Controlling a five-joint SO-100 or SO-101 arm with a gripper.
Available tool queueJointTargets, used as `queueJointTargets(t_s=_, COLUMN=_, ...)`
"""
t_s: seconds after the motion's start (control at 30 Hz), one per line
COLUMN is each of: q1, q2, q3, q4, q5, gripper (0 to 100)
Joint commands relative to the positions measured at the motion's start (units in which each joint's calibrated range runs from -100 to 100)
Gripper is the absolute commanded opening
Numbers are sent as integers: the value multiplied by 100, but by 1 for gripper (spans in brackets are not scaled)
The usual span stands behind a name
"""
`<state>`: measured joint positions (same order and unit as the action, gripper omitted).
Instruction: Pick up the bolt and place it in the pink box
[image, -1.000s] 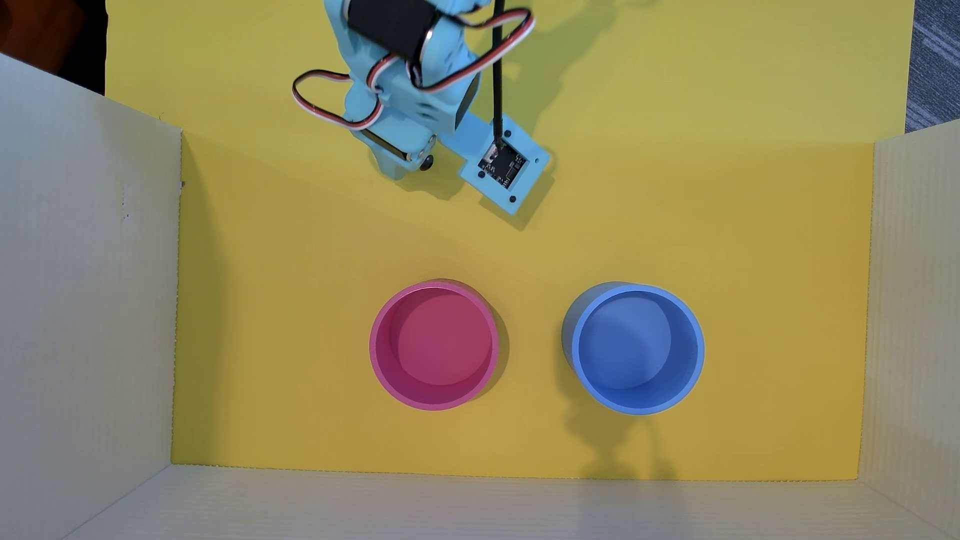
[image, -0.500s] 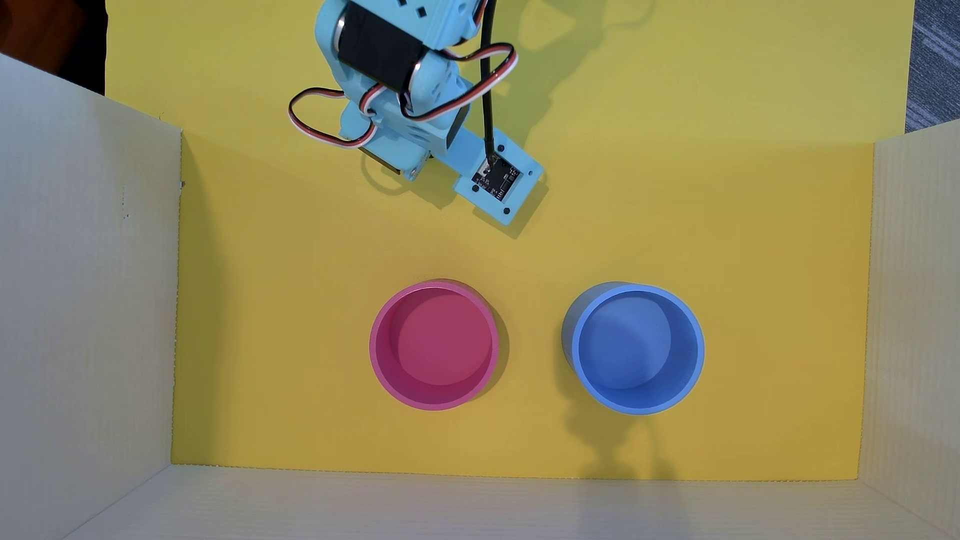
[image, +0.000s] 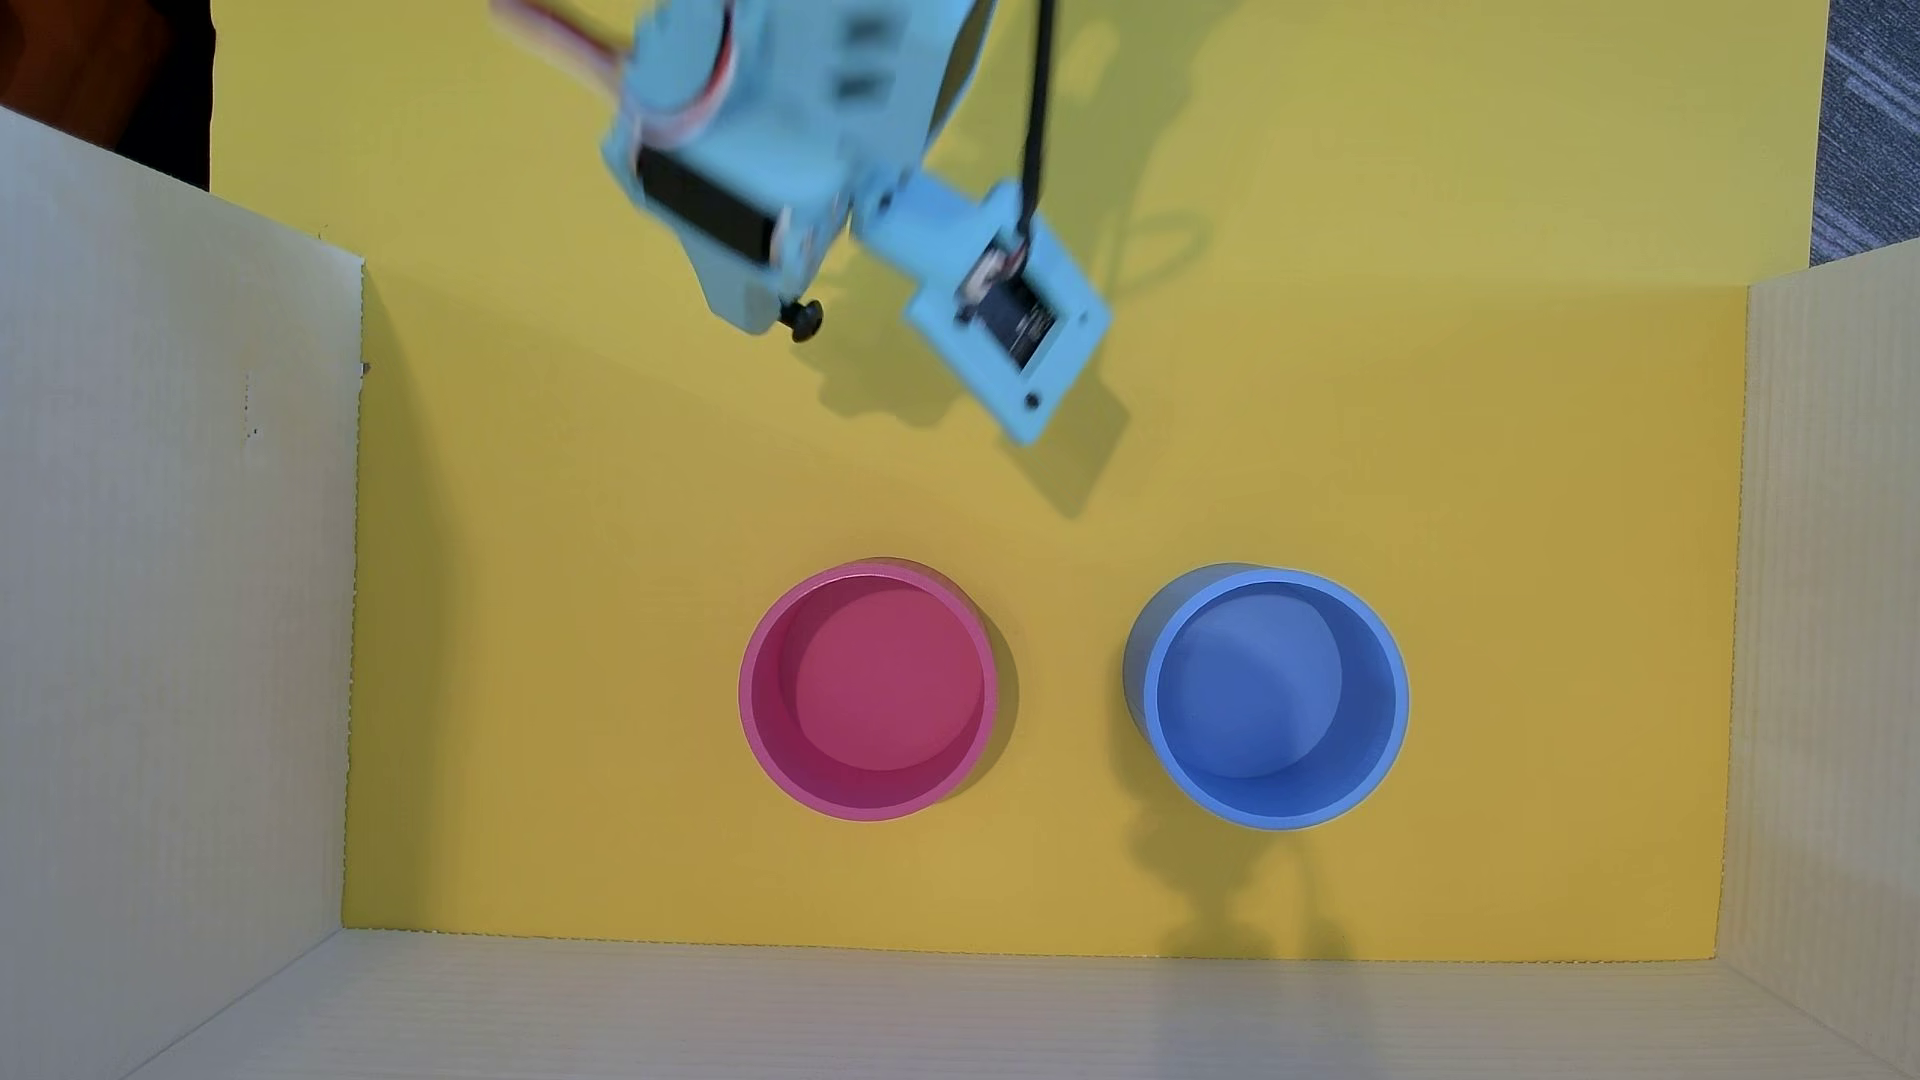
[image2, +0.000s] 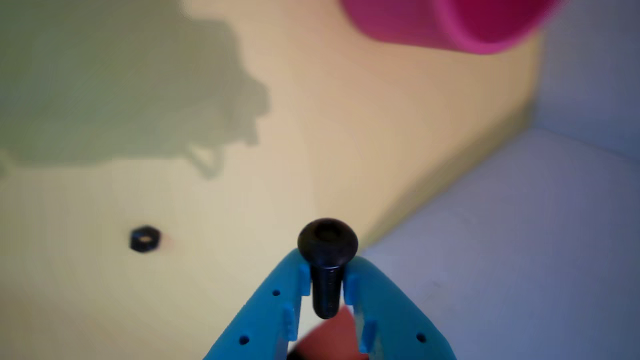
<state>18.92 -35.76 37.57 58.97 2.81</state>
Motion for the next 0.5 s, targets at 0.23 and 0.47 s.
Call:
queueJointTargets(t_s=0.23, q1=-965, q2=-254, q3=-514, q4=-50, q5=-28, gripper=1)
queueJointTargets(t_s=0.47, q1=-1097, q2=1312, q3=-2015, q4=19, q5=-44, gripper=1)
